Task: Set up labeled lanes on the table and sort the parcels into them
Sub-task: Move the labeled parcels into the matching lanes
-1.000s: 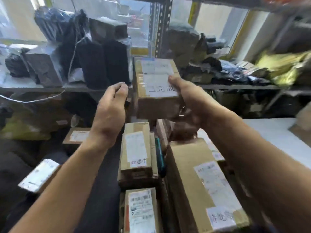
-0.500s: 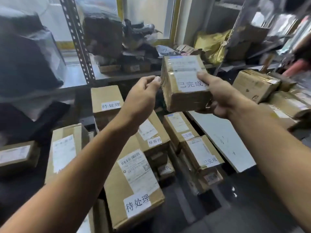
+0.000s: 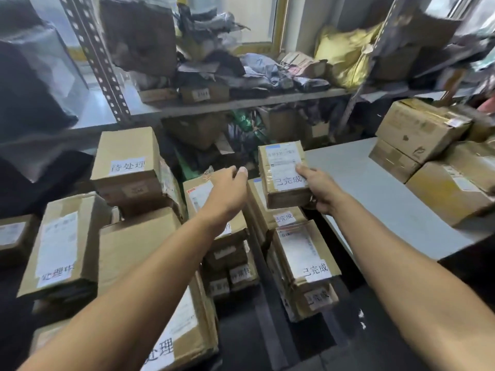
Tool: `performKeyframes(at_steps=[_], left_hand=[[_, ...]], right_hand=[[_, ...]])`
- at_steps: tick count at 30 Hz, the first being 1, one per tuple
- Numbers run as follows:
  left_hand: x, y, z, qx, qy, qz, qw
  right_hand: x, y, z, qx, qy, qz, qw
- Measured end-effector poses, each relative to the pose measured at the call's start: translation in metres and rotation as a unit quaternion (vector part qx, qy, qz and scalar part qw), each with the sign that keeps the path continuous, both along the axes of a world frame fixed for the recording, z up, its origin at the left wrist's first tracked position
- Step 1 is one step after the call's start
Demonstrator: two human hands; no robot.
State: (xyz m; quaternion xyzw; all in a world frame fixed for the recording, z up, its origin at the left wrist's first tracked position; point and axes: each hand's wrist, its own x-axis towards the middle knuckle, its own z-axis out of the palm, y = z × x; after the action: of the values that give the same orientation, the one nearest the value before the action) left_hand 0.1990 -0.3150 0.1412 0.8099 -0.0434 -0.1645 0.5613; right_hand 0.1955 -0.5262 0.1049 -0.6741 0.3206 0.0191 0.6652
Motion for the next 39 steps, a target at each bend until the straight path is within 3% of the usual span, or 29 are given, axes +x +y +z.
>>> performKeyframes(at_steps=[12,22,39], left_hand=[[0.021,-0.034,-0.035,0.034,0.05,-0.013,0.998],[0.033,-0.049,-0.06,0.048,0.054,-0.007,0.997],[0.034,-0.056,-0.072,0.051,0.036,-0.022,0.998]], right_hand=[[0.042,-0.032,-0.075,-0.007,0.028,0.071,0.997],[0.045,-0.035,-0.087,0.018,0.025,0.072,0.997],[0.04,-0.037,-0.102,-0.087,0.05,0.093,0.991]])
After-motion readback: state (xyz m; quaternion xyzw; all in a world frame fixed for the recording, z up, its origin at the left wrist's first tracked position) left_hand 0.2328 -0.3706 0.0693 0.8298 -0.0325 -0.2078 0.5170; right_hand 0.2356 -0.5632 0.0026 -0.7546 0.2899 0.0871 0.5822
